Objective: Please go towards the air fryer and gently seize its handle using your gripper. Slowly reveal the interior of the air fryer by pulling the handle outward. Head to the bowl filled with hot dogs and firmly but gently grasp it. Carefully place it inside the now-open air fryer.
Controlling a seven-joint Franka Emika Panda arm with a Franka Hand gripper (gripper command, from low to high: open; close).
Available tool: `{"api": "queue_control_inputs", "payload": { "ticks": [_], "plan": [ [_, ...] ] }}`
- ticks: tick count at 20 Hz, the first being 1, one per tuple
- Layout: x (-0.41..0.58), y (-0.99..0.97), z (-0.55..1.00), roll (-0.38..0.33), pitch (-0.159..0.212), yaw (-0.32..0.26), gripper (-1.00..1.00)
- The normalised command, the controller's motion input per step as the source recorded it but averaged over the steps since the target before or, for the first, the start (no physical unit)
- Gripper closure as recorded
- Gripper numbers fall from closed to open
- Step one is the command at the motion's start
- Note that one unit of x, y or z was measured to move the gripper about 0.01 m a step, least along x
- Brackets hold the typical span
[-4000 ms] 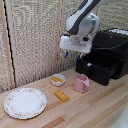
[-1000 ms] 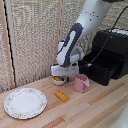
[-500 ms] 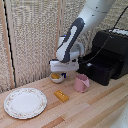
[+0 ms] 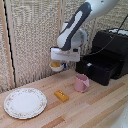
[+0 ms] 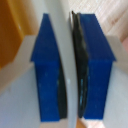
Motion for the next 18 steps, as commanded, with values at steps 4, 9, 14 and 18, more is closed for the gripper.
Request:
{"api": "queue_control_inputs", "payload": {
  "ticks": [4,9,14,18],
  "plan": [
    [0.037,-0.11,0.8,0.021,0.0,-0.263,1.0],
    [0.002,-0.28,0.8,0.074,0.0,-0.233,1.0],
    [-0.026,-0.49,0.58,0.087,0.0,-0.183,1.0],
    [-0.173,-0.72,0.24,0.08,-0.01,-0.115,1.0]
  ]
}}
